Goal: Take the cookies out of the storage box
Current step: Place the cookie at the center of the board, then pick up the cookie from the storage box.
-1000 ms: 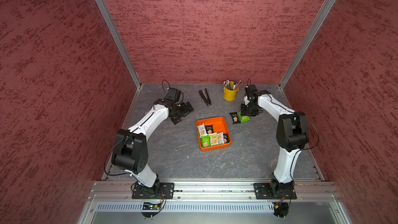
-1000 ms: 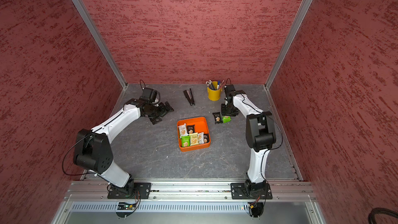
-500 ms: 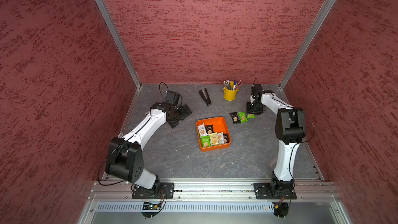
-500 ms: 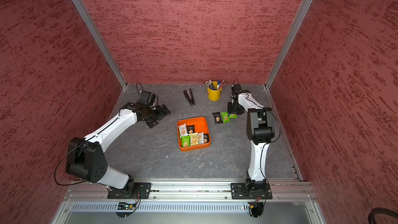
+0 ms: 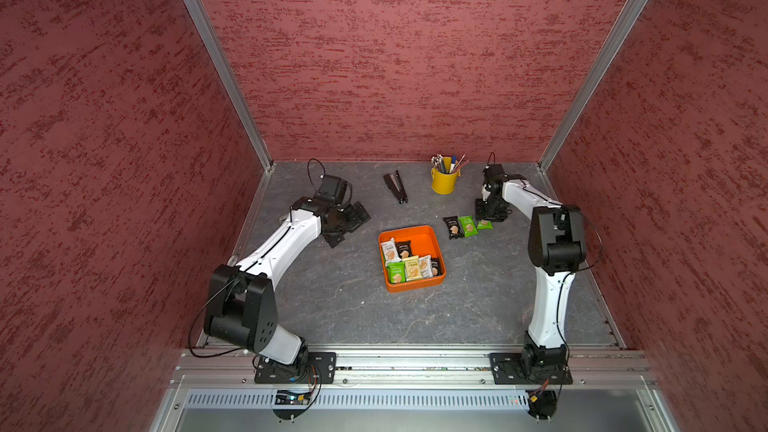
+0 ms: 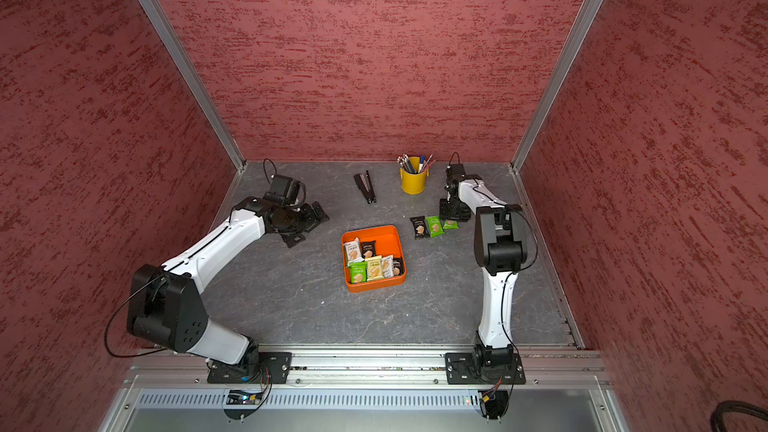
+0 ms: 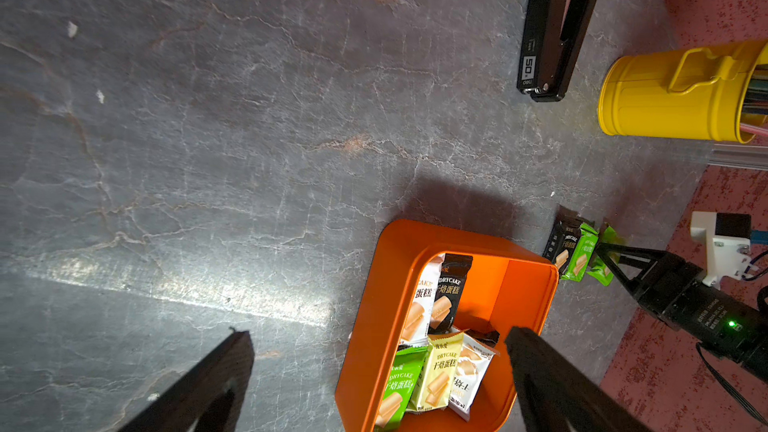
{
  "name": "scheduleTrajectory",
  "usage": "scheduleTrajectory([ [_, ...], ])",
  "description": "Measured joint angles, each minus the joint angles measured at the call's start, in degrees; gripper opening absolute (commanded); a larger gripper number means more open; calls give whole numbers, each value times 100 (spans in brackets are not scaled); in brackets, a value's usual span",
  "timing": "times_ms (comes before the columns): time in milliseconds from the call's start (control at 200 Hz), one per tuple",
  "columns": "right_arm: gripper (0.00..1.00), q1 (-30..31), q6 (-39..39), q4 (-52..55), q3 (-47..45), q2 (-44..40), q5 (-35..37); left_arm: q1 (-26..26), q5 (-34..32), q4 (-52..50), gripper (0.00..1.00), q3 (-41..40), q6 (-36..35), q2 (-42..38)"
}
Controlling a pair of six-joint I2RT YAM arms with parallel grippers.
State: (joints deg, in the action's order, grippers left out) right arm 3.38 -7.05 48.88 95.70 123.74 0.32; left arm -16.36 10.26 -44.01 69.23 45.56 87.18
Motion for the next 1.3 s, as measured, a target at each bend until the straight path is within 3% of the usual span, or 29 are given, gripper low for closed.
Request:
scheduleTrajectory([
  [316,65,-9,-151,28,-127,-321,-92,35,190,17,100,216,-168,284],
  [666,62,216,-1088,-306,-1486,-1862,-1270,297,721,214,100,225,-439,743],
  [872,60,1139,-1674,-511,-2059,-2409,-1639,389,1008,304,100,269,-656,1054],
  [1297,58,3051,-2297,-573,-1604,-2356,-1624,557,1318,313,100,291,-1078,1141],
])
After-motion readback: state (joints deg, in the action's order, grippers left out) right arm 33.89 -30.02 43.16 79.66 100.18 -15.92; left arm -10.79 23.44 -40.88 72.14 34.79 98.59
